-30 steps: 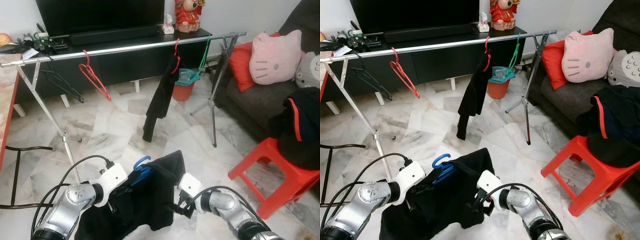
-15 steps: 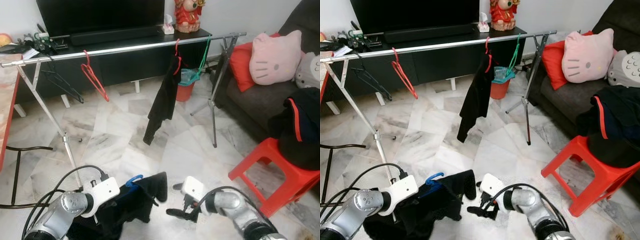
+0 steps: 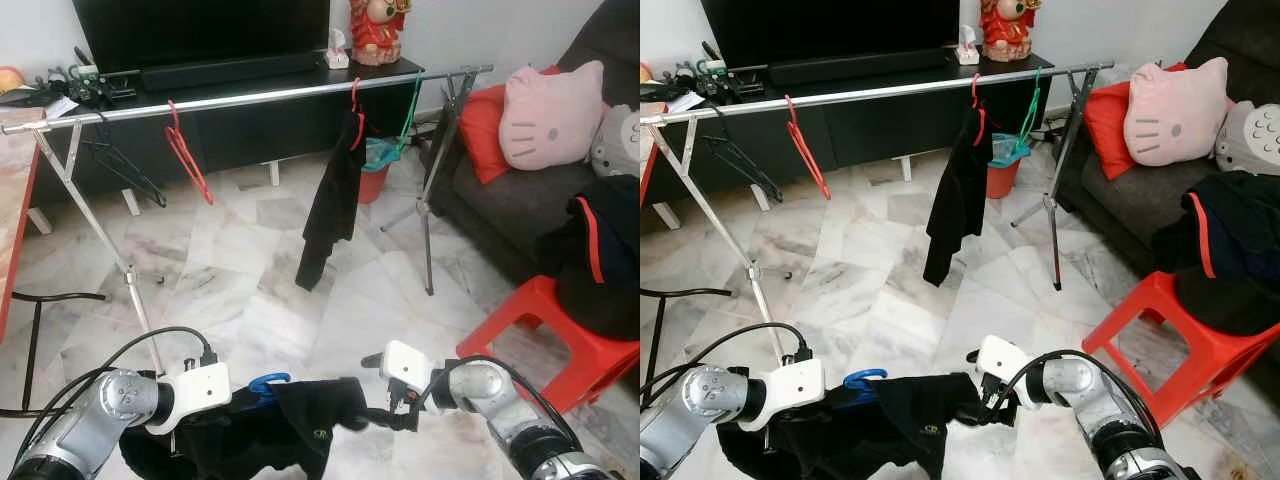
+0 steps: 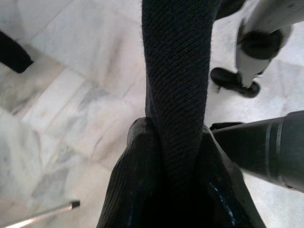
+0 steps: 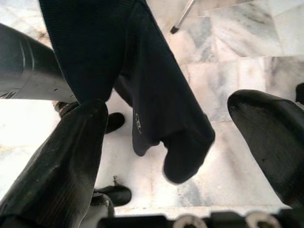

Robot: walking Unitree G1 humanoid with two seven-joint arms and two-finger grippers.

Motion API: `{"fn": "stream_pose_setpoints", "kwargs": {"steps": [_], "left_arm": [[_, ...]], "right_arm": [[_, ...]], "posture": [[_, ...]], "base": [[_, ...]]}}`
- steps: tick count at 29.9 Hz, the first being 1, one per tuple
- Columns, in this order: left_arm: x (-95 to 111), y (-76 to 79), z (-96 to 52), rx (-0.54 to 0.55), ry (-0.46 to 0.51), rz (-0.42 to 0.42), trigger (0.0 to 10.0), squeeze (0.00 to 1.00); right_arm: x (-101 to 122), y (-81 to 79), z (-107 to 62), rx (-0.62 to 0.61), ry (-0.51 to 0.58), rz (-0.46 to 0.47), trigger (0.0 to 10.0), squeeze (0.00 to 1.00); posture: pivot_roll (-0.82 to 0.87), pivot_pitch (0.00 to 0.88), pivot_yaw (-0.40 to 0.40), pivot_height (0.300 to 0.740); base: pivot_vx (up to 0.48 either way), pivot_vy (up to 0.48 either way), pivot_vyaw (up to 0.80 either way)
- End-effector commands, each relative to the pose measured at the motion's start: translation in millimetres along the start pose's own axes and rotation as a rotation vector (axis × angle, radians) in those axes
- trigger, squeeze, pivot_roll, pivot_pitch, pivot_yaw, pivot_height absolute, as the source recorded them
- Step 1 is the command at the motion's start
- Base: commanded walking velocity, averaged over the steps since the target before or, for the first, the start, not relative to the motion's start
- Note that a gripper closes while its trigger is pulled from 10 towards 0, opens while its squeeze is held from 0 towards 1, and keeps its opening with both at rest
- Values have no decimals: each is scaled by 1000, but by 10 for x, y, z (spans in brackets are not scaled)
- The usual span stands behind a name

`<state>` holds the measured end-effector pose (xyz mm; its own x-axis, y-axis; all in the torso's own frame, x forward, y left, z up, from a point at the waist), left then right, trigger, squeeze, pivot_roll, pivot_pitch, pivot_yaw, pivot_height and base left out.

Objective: Hang hanger

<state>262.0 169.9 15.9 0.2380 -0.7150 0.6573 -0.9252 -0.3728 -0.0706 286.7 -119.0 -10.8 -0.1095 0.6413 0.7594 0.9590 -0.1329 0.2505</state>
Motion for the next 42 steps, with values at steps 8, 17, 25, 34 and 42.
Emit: {"fn": "stream_pose_setpoints", "kwargs": {"steps": [8, 17, 25, 34, 42], "left_arm": [[386, 84, -148, -115, 107, 10, 10000, 0], [446, 141, -164, -145, 118, -8, 10000, 0], [474, 153, -172, -156, 121, -14, 10000, 0], [573, 150, -180, -164, 160, -27, 10000, 0], [576, 148, -161, -147, 185, -54, 10000, 0]], "right_arm": [[-97, -17, 44, -30, -60, 14, 10000, 0], [-69, 46, 82, -97, -49, 14, 0, 0], [-46, 43, 81, -82, -29, 20, 0, 0], [18, -11, 135, -39, 10, 29, 0, 0], [68, 23, 154, -64, 37, 41, 0, 0]], "posture": [[85, 0, -49, 740], [88, 0, -49, 740], [85, 0, -45, 740], [91, 0, -47, 740], [92, 0, -44, 740]], "base": [[0, 0, 0], [0, 0, 0], [0, 0, 0], [0, 0, 0], [0, 0, 0]]}}
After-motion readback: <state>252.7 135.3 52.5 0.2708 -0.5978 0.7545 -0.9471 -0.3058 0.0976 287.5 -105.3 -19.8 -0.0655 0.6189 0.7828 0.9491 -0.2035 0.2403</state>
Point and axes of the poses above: a point about 5 cm out from each wrist's last joint towards the gripper, its own z axis pointing out of the wrist towards the gripper, its own x axis along the axis of the wrist's last joint, y = z × x, the point moved 5 cm from there along z, pointing out of the wrist towards the gripper, and after that the axes turned 15 degrees about -z, right-handed, at the moved point
